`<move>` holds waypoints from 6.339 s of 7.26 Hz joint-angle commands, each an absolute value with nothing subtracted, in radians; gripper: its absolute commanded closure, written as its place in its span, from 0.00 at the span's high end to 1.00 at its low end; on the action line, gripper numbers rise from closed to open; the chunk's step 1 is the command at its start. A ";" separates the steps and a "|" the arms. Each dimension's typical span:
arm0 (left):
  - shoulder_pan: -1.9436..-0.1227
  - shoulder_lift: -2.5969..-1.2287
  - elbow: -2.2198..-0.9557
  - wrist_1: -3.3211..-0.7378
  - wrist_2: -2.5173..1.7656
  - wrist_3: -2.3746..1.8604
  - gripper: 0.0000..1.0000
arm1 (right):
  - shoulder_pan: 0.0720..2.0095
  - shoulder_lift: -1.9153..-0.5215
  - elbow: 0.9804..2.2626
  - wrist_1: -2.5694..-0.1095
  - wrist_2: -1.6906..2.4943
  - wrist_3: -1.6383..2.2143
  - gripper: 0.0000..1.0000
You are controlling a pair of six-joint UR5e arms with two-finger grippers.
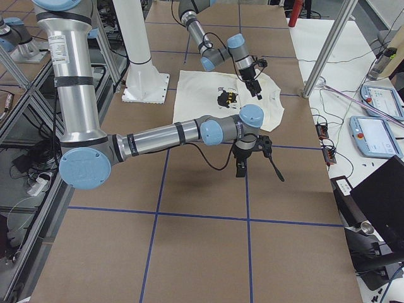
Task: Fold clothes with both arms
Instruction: 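Release the sleeve and withdraw the left gripper from the shirt, then lower both grippers to the shirt's side edges near the hem, then grasp both hem corners nearest the robot with both grippers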
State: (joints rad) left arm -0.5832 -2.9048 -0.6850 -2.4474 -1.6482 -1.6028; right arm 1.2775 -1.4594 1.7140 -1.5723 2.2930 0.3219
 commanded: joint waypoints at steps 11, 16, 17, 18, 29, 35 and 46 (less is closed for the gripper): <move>-0.683 -2.008 -1.914 -1.844 -1.893 -1.230 0.99 | 0.885 -1.647 2.003 -1.138 2.190 1.163 1.00; -0.635 -1.907 -2.008 -1.845 -1.888 -1.232 0.99 | 0.322 -1.646 2.068 -1.106 1.722 1.538 1.00; -0.634 -1.908 -2.008 -1.845 -1.887 -1.232 0.99 | 0.296 -1.649 2.057 -1.108 1.715 1.539 1.00; -0.632 -1.911 -2.008 -1.845 -1.887 -1.232 0.99 | 0.278 -1.648 2.045 -1.108 1.712 1.539 1.00; -0.634 -1.916 -2.010 -1.844 -1.893 -1.230 0.99 | 0.245 -1.643 2.039 -1.108 1.749 1.539 0.23; -0.550 -1.870 -1.997 -1.850 -1.887 -1.370 0.99 | 0.252 -1.655 2.086 -1.100 1.741 1.571 0.00; -0.172 -1.839 -1.971 -1.776 -1.669 -1.660 0.80 | 0.250 -1.641 2.092 -1.097 1.749 1.571 0.00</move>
